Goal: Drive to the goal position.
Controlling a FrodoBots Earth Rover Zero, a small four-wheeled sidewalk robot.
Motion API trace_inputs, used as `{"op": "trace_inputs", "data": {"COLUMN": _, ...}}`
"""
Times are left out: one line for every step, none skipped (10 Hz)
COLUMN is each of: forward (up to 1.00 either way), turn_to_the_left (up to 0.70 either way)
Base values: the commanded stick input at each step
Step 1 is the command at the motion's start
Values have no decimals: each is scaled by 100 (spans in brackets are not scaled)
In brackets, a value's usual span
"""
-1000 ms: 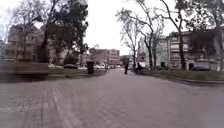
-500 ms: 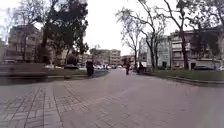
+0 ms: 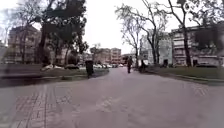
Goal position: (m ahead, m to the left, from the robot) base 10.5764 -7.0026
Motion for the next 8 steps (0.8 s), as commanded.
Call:
{"op": "trace_inputs", "data": {"forward": 70, "turn_to_the_left": 0}}
{"op": "trace_inputs", "data": {"forward": 70, "turn_to_the_left": 0}}
{"op": "trace_inputs", "data": {"forward": 70, "turn_to_the_left": 0}}
{"op": "trace_inputs", "data": {"forward": 70, "turn_to_the_left": 0}}
{"op": "trace_inputs", "data": {"forward": 70, "turn_to_the_left": 0}}
{"op": "trace_inputs", "data": {"forward": 70, "turn_to_the_left": 10}}
{"op": "trace_inputs", "data": {"forward": 70, "turn_to_the_left": 27}}
{"op": "trace_inputs", "data": {"forward": 70, "turn_to_the_left": 27}}
